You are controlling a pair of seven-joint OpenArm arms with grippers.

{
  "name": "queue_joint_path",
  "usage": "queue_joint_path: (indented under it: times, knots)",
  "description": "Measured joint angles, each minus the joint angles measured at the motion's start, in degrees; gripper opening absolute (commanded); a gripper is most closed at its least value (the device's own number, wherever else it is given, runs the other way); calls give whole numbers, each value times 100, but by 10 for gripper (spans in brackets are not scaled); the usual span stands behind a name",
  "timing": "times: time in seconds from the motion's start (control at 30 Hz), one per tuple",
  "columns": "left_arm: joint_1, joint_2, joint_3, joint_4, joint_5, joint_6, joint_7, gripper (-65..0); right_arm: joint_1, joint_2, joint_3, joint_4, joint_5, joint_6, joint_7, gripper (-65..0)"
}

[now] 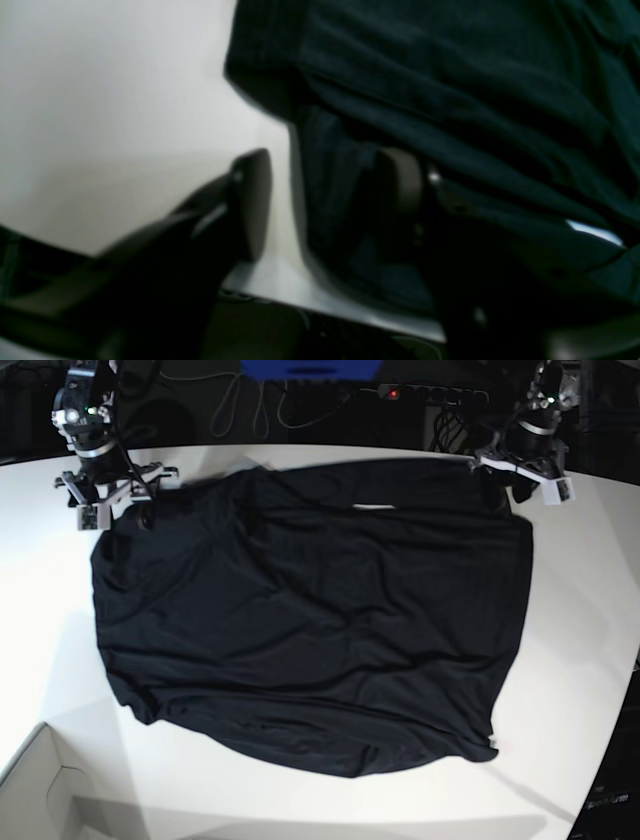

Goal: Layout the t-shirt on the table in an organized manner, then fold the t-shirt properly
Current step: 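Lift both grippers back toward the shirt's collar edge, then grasp the shirt's collar edge with both grippers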

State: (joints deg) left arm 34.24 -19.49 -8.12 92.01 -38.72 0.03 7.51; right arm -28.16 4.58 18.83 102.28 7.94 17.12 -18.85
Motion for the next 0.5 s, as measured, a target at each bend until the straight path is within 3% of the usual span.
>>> queue_joint_path:
  times: [0.2, 0.5]
  knots:
    - [4, 44, 7, -4, 101, -2, 39, -650, 0, 4, 2, 0, 0, 0, 0, -266]
    - [634, 11, -2, 927, 70, -9, 44, -649, 2, 13, 4, -2, 2, 0, 0, -267]
